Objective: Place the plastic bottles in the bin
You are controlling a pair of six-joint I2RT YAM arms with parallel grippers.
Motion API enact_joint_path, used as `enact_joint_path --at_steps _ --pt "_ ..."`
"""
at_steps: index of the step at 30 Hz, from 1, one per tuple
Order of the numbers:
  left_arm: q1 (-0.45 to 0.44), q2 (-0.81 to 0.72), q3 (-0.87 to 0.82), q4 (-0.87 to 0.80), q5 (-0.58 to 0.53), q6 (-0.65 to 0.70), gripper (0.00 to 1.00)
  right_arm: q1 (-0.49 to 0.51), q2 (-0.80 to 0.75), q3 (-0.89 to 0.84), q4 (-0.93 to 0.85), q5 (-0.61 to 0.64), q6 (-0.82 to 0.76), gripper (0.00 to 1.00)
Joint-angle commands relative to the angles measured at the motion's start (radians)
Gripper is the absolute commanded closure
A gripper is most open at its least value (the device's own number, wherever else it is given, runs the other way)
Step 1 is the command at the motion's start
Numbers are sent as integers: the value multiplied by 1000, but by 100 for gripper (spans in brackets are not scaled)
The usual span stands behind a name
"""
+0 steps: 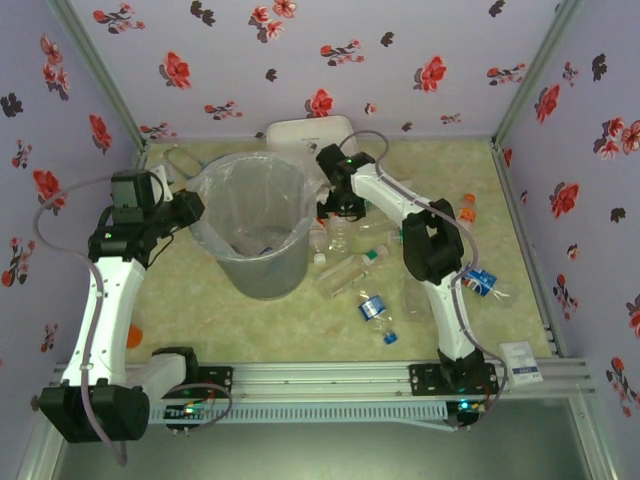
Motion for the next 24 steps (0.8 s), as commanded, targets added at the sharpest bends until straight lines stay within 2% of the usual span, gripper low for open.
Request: enact_joint_path --at_steps 1,5,10,20,24 --pt "9 -10 -18 1 14 30 90 -1 40 26 -10 14 6 25" --pt "10 -10 -12 -4 15 33 90 -3 38 18 6 10 9 32" --pt "10 -7 -2 -6 14 30 90 -7 -43 11 13 22 1 40" --pt "10 -3 3 -4 15 22 90 -37 -380 -72 84 -14 -45 45" --pt "8 3 3 1 15 20 90 -45 -487 -50 122 -51 -65 50"
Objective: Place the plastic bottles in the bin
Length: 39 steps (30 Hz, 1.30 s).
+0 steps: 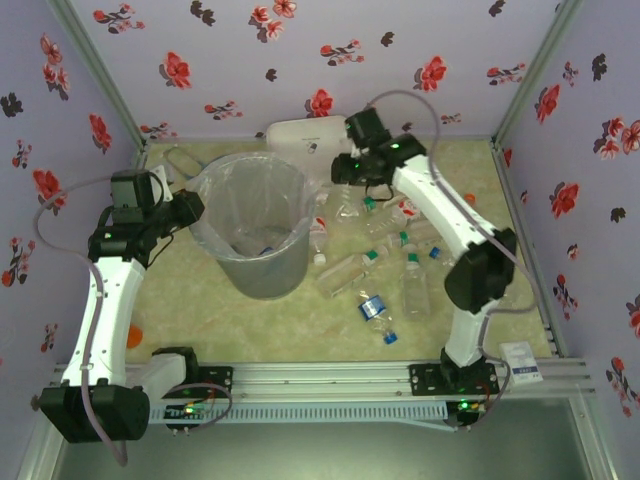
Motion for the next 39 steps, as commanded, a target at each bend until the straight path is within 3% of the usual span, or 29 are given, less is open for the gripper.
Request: enact_joint_path --at_steps 1,6,11,16,23,29,34,39 --pt "2 4 3 4 10 21 90 -5 -61 34 35 -42 -34 50" --pt "-11 2 -6 22 11 14 90 48 -68 193 -24 8 -79 53" --pt "-27 14 -6 30 10 13 91 160 35 425 -92 59 -136 54" --pt "-36 10 -10 39 9 2 91 262 169 596 -131 25 -164 55" --pt "-37 5 -20 52 10 -14 92 368 270 605 -189 -16 -199 55" --pt "-37 13 -22 67 8 -22 93 416 261 405 -138 -40 -197 54" --pt "-37 12 -23 62 6 -19 93 418 230 231 -28 -71 -168 31" --pt "-37 12 -26 62 5 -17 93 417 227 266 -40 -83 -190 13"
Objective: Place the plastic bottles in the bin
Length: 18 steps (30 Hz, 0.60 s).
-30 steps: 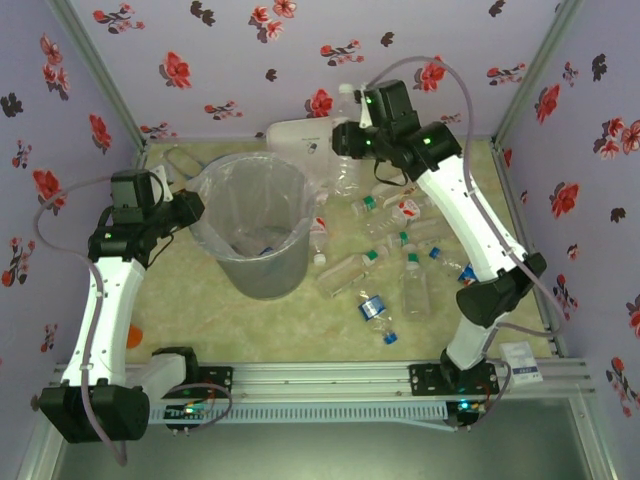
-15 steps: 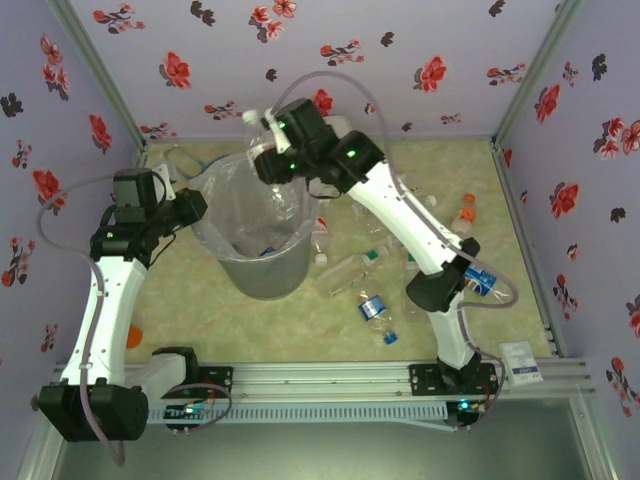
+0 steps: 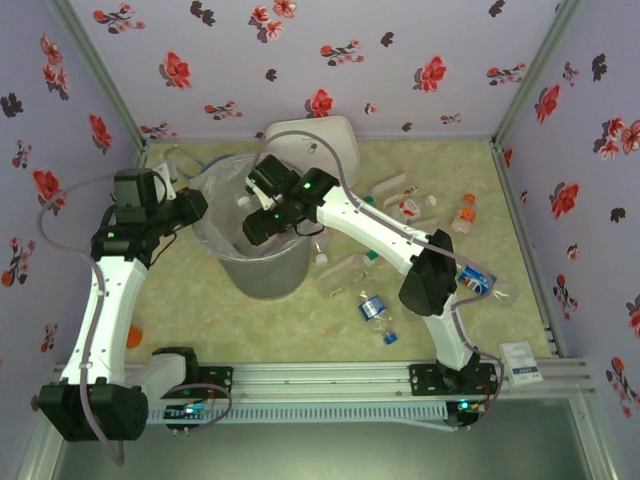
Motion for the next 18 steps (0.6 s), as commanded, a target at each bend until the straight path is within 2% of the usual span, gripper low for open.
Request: enact_joint_path --at_steps 1,6,9,13,18 --pt "-9 8 -21 28 4 -3 93 -2 -50 61 27 -18 -22 10" --pt "-9 7 -23 28 3 -2 93 -4 -90 157 -5 -17 -45 7" --pt "-9 7 -23 27 4 -1 92 -18 -156 158 23 -15 -40 7" --pt "-9 8 -23 27 3 2 92 -86 -261 101 66 -9 21 10" --pt "-8 10 -16 25 3 6 92 -224 -386 -87 144 -17 137 14"
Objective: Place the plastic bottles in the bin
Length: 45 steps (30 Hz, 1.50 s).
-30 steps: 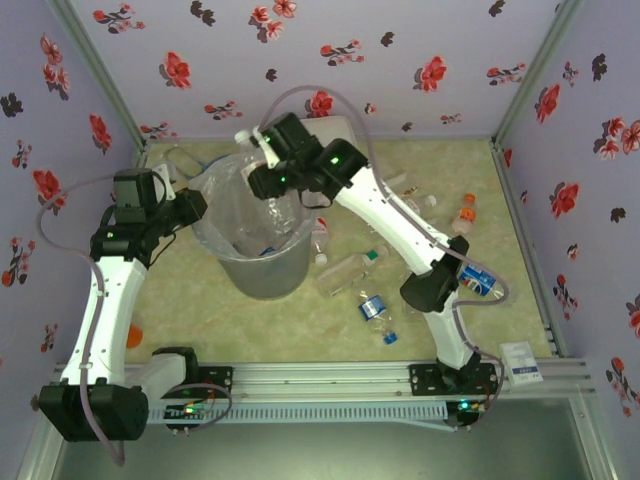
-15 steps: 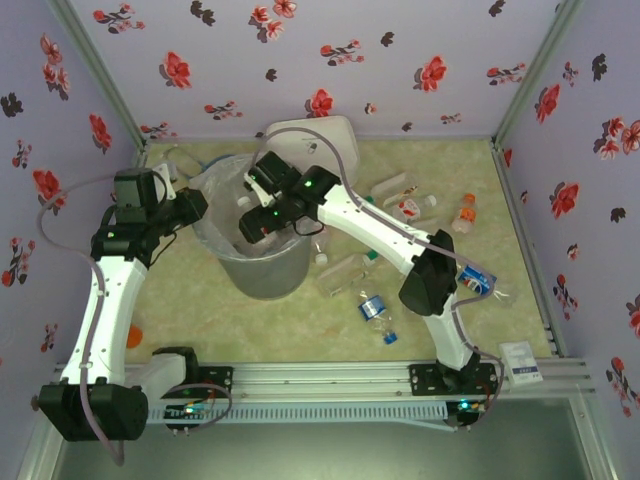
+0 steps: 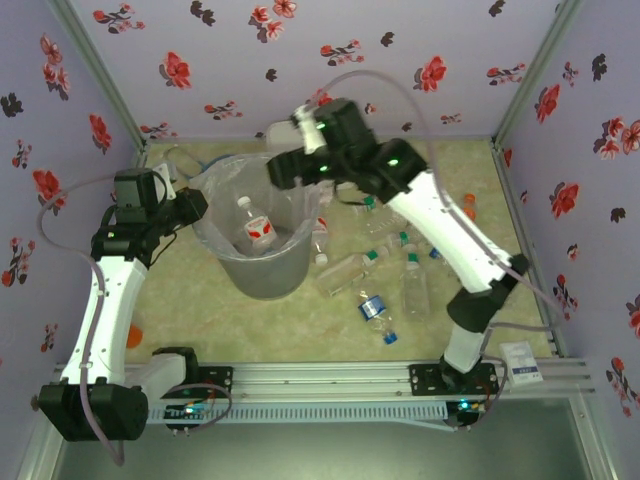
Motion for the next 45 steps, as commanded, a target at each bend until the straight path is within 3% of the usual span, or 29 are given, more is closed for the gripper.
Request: enact_joint_path --at_steps 1,4,9,16,22,28,33,38,42,45 --pt "-9 10 -12 19 3 11 92 -92 -51 -129 54 0 110 14" --pt "-9 9 -4 9 4 20 92 -203 -81 -242 48 14 199 16" --pt "-9 9 -6 8 3 23 92 -338 -46 -442 116 -98 269 21" --pt "-9 10 -6 9 2 20 92 -302 184 -454 190 -225 286 20" --pt "-8 5 -7 -12 -12 28 92 -243 370 -349 193 -235 281 9" --pt "-8 3 -7 -17 -17 31 92 -233 483 -301 219 -243 305 9" --pt "-8 5 -6 -18 -18 34 92 -235 490 -316 227 -216 302 17" --pt "-8 8 -6 -14 -17 28 92 -246 450 -321 213 -194 287 31" --pt "-8 5 -4 -18 -16 29 92 -269 384 -333 210 -190 281 41" --pt "-7 -1 -4 -24 -17 28 92 -286 310 -337 195 -178 268 43"
